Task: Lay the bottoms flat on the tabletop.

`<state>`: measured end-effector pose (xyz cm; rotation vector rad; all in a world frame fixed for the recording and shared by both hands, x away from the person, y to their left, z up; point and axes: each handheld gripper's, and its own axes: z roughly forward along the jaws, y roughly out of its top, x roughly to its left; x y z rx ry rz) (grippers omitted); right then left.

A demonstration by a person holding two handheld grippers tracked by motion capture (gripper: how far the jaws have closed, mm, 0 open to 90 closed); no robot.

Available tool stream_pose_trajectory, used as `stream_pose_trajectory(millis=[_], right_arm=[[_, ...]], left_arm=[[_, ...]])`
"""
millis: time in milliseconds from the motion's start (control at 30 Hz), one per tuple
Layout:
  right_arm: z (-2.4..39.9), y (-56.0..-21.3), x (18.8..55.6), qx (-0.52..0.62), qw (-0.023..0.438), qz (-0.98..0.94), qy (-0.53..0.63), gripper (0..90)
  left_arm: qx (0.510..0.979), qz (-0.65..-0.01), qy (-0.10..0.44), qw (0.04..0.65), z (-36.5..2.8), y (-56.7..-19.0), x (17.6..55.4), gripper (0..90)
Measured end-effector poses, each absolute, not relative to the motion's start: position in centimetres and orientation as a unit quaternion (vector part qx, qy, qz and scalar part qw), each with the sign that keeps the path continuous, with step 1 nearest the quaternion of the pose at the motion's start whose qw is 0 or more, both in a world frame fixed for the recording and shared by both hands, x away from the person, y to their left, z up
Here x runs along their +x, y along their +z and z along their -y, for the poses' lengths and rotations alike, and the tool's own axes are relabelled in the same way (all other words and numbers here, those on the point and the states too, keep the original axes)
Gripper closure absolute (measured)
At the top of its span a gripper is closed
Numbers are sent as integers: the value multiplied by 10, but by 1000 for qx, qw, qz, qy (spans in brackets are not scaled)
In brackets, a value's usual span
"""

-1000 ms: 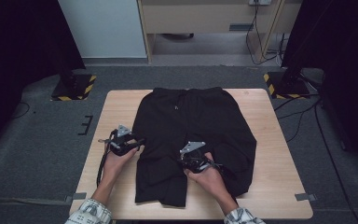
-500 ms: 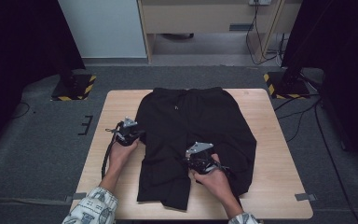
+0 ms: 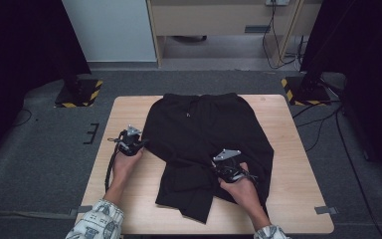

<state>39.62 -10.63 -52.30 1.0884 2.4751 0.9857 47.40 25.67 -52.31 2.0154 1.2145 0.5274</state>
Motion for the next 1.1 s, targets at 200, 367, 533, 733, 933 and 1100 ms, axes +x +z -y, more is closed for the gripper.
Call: stream_pose_trajectory(millis=[200, 367, 533, 733, 933, 1100], right_arm=[[103, -524, 395, 374, 126, -851, 347, 900], [101, -525, 394, 368, 121, -853, 351, 900], [96, -525, 392, 359, 118, -856, 353, 900], [92, -525, 391, 354, 113, -857, 356, 900], [86, -527, 389, 350, 121, -856, 361, 900], [84, -527, 387, 347, 119, -856, 364, 900]], left_arm=[[771, -469, 207, 379, -249, -516, 451, 709], [773, -458, 199, 392, -234, -518, 443, 428], [797, -451, 179, 360, -217, -533, 447, 287], [798, -444, 202, 355, -210, -535, 440, 340], [809, -422, 195, 361, -203, -533, 435, 655], [812, -423, 194, 353, -207, -531, 435, 857]])
